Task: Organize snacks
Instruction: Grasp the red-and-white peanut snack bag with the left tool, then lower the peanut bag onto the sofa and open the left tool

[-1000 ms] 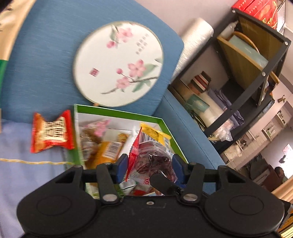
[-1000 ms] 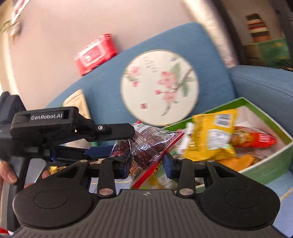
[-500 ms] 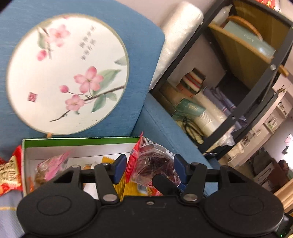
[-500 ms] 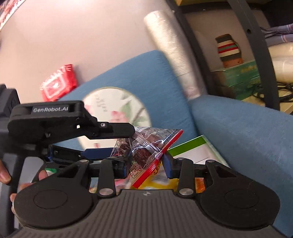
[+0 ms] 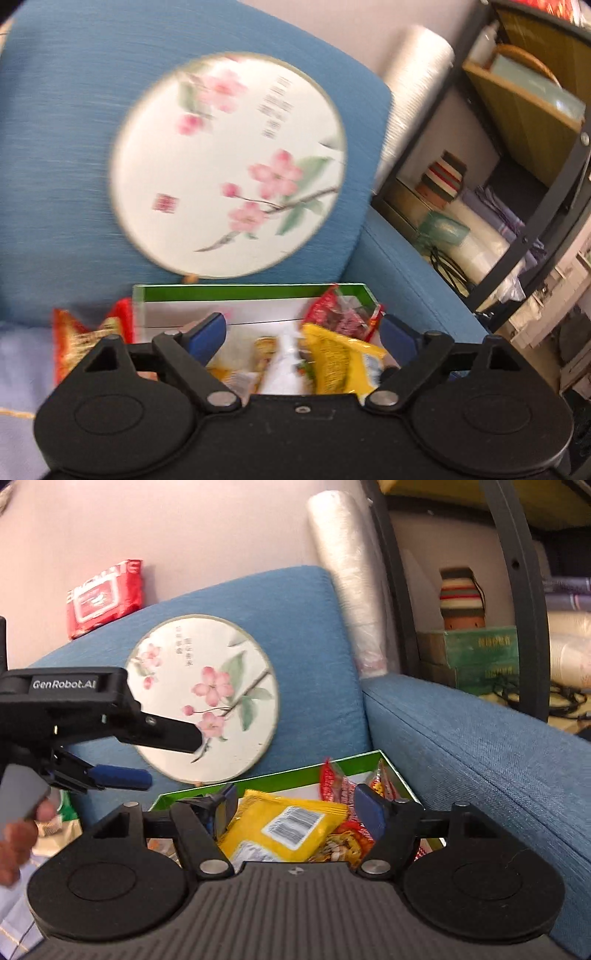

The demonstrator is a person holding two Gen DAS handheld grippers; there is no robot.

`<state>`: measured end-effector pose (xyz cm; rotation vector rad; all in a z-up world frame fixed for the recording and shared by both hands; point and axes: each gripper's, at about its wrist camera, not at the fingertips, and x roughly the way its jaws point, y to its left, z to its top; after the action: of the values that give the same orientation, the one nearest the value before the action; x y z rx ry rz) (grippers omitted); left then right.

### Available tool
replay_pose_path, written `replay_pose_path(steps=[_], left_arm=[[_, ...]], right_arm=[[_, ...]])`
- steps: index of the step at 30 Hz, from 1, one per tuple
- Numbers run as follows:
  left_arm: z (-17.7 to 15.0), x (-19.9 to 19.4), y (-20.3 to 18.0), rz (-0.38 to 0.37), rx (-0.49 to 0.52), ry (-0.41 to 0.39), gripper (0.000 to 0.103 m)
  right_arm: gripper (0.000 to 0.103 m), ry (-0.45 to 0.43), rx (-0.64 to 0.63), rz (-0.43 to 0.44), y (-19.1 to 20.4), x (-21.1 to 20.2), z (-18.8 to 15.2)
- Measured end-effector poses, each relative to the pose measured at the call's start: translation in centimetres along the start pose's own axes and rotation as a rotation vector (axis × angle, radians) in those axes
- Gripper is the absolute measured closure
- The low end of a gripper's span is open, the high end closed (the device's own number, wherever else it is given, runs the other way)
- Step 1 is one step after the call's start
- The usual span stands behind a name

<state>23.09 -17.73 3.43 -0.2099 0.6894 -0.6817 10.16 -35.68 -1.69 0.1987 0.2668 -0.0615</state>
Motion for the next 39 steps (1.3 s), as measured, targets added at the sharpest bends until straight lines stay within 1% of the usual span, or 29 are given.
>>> replay_pose_path(steps=[4, 7, 8, 10, 12, 14, 16, 19, 24, 27, 30, 31, 32, 33, 35, 36, 37, 38, 39], left_arm=[[0.2, -3.6, 3.4, 0.07, -0.043, -0.034, 0.0], [0.0, -5.5, 6.5, 0.138, -0.093, -0.038, 0.0], [-0.2, -5.9, 7.6, 0.167, -0.105, -0.036, 0.0], [-0.6, -6.1, 9.2, 0.203, -0.119, -0.03, 0.0], [-1.0, -5.7, 10.7, 0.224, -0.158, -0.025, 0.0], [-1.3, -4.5, 11.9, 0.231, -0.205, -0.02, 0.0], [-1.5, -3.4, 12.9, 0.241, -0.246, -0.014, 0.0], [-1.9, -1.3, 14.4, 0.231, -0.329, 0.007, 0.0], [-1.8, 1.5, 16.3, 0.222, -0.422, 0.001, 0.0], [-1.4, 3.1, 17.1, 0.243, -0.43, 0.009, 0.0], [-1.4, 3.9, 17.0, 0.257, -0.371, -0.001, 0.0], [-1.4, 3.9, 16.8, 0.257, -0.334, 0.009, 0.014], [-1.4, 3.8, 16.5, 0.233, -0.308, 0.022, 0.029], [-1.5, 3.5, 16.2, 0.22, -0.292, 0.034, 0.04], [-2.1, 2.5, 15.1, 0.224, -0.228, 0.051, 0.041], [-2.5, 2.0, 14.7, 0.224, -0.194, 0.061, 0.044], [-3.1, 1.4, 14.3, 0.225, -0.172, 0.076, 0.044], [-3.9, 0.4, 14.2, 0.215, -0.169, 0.089, 0.046], [-4.6, -0.3, 14.3, 0.206, -0.173, 0.101, 0.051]], right_arm=[[0.0, -0.007, -0.024, 0.092, 3.7, -1.7, 0.0], [0.0, 0.055, -0.019, 0.163, 6.7, -1.8, -0.7], [0.0, 0.075, -0.04, 0.183, 7.7, -1.9, -1.2], [0.0, 0.086, -0.101, 0.194, 9.4, -2.3, -2.0], [0.0, 0.08, -0.142, 0.187, 10.3, -2.7, -2.5], [0.0, 0.074, -0.153, 0.184, 10.5, -2.9, -2.6], [0.0, 0.072, -0.132, 0.173, 10.1, -2.8, -2.5], [0.0, 0.088, -0.092, 0.164, 9.4, -2.5, -2.5], [0.0, 0.11, -0.058, 0.169, 8.8, -1.8, -2.6], [0.0, 0.135, -0.053, 0.187, 8.9, -1.2, -2.8], [0.0, 0.158, -0.07, 0.21, 9.4, -0.8, -3.1], [0.0, 0.163, -0.08, 0.216, 9.5, -0.7, -3.1], [0.0, 0.167, -0.09, 0.218, 9.7, -0.6, -3.2], [0.0, 0.172, -0.095, 0.217, 9.9, -0.5, -3.3], [0.0, 0.188, -0.099, 0.221, 10.1, -0.4, -3.5], [0.0, 0.194, -0.104, 0.223, 10.3, -0.4, -3.7], [0.0, 0.199, -0.111, 0.226, 10.4, -0.4, -3.8], [0.0, 0.201, -0.121, 0.229, 10.6, -0.5, -3.9], [0.0, 0.204, -0.132, 0.231, 10.8, -0.6, -4.0]])
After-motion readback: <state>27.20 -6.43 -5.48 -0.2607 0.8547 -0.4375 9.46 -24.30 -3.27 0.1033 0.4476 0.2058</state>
